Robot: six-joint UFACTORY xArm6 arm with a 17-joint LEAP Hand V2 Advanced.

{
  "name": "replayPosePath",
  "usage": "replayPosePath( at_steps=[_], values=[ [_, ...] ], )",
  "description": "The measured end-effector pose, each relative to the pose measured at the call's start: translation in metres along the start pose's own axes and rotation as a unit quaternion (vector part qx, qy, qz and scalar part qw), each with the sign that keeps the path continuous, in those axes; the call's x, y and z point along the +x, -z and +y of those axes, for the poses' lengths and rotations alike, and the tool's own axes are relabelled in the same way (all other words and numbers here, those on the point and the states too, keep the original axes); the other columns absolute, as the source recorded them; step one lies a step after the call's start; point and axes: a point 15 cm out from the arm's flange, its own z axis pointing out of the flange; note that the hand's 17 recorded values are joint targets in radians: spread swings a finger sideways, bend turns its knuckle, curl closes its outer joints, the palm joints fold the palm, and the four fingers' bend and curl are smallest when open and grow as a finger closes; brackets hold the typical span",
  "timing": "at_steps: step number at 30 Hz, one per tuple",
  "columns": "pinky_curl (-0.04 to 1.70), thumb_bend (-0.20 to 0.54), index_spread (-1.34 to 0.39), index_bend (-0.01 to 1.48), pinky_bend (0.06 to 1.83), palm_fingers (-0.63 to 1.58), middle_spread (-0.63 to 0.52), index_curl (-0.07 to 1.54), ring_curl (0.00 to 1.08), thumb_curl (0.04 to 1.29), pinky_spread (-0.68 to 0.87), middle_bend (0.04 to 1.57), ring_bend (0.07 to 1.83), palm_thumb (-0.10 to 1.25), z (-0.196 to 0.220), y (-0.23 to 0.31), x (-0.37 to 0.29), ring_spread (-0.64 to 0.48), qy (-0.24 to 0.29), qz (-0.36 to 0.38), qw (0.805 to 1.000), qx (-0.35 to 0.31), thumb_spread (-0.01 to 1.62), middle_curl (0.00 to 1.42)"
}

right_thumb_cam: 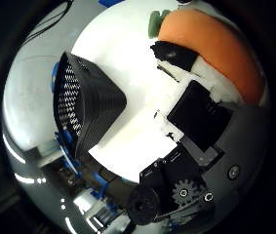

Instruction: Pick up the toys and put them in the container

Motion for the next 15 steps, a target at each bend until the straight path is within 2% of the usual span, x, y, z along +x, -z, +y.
replayPosePath(
  at_steps=[4, 15],
  values=[
    [0.67, -0.011, -0.24, 1.04, 1.35, 1.12, -0.14, 0.81, 0.66, 0.53, -0.24, 1.33, 1.38, 1.03, 0.023, 0.069, -0.014, -0.23, 0.021, 0.012, 0.999, 0.035, 1.14, 0.72],
    [0.72, -0.011, -0.24, 1.05, 1.32, 1.11, -0.14, 0.82, 0.70, 0.55, -0.24, 1.33, 1.36, 1.03, 0.056, 0.152, -0.086, -0.23, 0.094, 0.017, 0.992, 0.079, 1.16, 0.72]
  ],
)
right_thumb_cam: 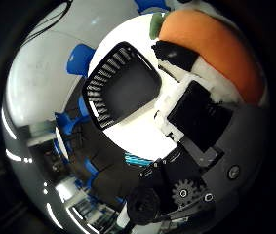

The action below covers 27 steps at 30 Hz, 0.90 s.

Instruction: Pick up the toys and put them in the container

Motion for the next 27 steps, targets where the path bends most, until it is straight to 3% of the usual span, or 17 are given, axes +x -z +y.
replayPosePath(
  at_steps=[7, 17, 27],
  values=[
    [0.75, -0.011, -0.24, 1.04, 1.30, 1.11, -0.14, 0.82, 0.72, 0.55, -0.24, 1.33, 1.35, 1.02, -0.011, 0.030, -0.061, -0.24, 0.034, -0.003, 0.999, 0.012, 1.16, 0.72],
    [0.81, -0.012, -0.24, 1.05, 1.28, 1.10, -0.15, 0.83, 0.75, 0.56, -0.24, 1.33, 1.34, 1.01, -0.040, 0.012, -0.135, -0.24, 0.065, 0.004, 0.998, -0.006, 1.17, 0.73],
    [0.85, -0.012, -0.24, 1.05, 1.25, 1.09, -0.15, 0.83, 0.77, 0.55, -0.25, 1.32, 1.33, 0.99, -0.054, -0.011, -0.159, -0.24, 0.075, 0.009, 0.997, -0.020, 1.19, 0.74]
  ],
)
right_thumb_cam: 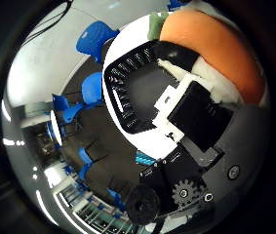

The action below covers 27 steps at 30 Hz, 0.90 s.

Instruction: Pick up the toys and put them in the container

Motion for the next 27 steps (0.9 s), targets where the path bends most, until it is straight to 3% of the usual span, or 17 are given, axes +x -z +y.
replayPosePath(
  at_steps=[7, 12, 14, 17, 20, 22, 25, 27],
  values=[
    [0.87, -0.016, -0.24, 1.04, 1.24, 1.09, -0.15, 0.83, 0.78, 0.54, -0.25, 1.31, 1.31, 0.96, -0.008, -0.006, -0.003, -0.25, 0.000, 0.000, 1.000, 0.001, 1.21, 0.75],
    [0.86, -0.025, -0.25, 0.97, 1.22, 1.08, -0.16, 0.82, 0.76, 0.49, -0.27, 1.27, 1.29, 0.86, -0.019, -0.002, -0.006, -0.25, 0.000, -0.004, 1.000, 0.024, 1.25, 0.74],
    [0.83, -0.023, -0.27, 0.87, 1.17, 1.07, -0.16, 0.80, 0.73, 0.46, -0.30, 1.23, 1.27, 0.82, -0.029, 0.001, -0.006, -0.25, 0.001, -0.007, 0.999, 0.045, 1.25, 0.71],
    [0.77, -0.022, -0.31, 0.56, 1.12, 0.89, -0.19, 0.75, 0.68, 0.43, -0.41, 1.11, 1.25, 0.78, -0.030, -0.003, -0.001, -0.27, -0.003, -0.007, 0.999, 0.043, 1.24, 0.66],
    [0.71, -0.019, -0.40, 0.24, 1.17, 0.54, -0.25, 0.63, 0.61, 0.40, -0.54, 0.79, 1.22, 0.75, -0.030, -0.006, 0.002, -0.29, -0.004, -0.007, 0.999, 0.040, 1.23, 0.56],
    [0.68, -0.019, -0.44, 0.22, 1.10, 0.34, -0.22, 0.59, 0.56, 0.39, -0.45, 0.63, 1.10, 0.74, -0.031, -0.005, 0.007, -0.25, -0.007, -0.007, 0.999, 0.043, 1.21, 0.50],
    [0.65, -0.023, -0.45, 0.22, 0.98, 0.19, -0.16, 0.54, 0.49, 0.37, -0.26, 0.53, 0.97, 0.72, -0.030, -0.003, 0.012, -0.18, -0.006, -0.009, 0.999, 0.045, 1.20, 0.45],
    [0.60, -0.028, -0.45, 0.20, 0.89, 0.09, -0.10, 0.49, 0.42, 0.35, 0.03, 0.46, 0.82, 0.67, -0.028, -0.003, 0.015, -0.07, -0.003, -0.010, 0.999, 0.042, 1.18, 0.41]
  ],
)
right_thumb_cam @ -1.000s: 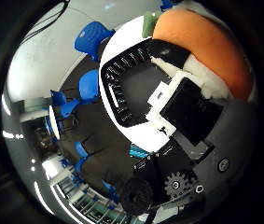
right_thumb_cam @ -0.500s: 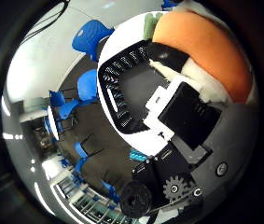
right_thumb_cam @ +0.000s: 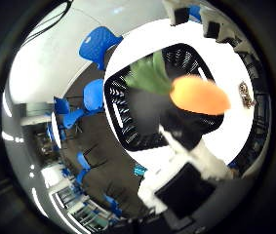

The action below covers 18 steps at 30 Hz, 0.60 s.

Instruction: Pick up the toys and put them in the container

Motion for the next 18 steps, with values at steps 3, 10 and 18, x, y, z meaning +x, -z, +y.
replayPosePath(
  at_steps=[3, 10, 18],
  values=[
    [0.54, -0.033, -0.44, 0.19, 0.83, 0.07, -0.06, 0.45, 0.37, 0.33, 0.23, 0.41, 0.74, 0.62, 0.005, 0.006, 0.008, 0.01, 0.003, -0.001, 1.000, 0.003, 1.16, 0.38],
    [0.42, -0.022, -0.42, 0.18, 0.67, 0.18, -0.07, 0.38, 0.30, 0.29, 0.40, 0.36, 0.68, 0.53, 0.021, -0.006, 0.036, 0.04, -0.009, -0.020, 0.999, 0.030, 1.14, 0.35],
    [0.35, -0.022, -0.40, 0.17, 0.62, 0.24, -0.02, 0.33, 0.26, 0.28, 0.42, 0.31, 0.65, 0.50, 0.056, -0.036, 0.108, 0.06, -0.053, -0.035, 0.998, 0.027, 1.13, 0.34]
  ],
)
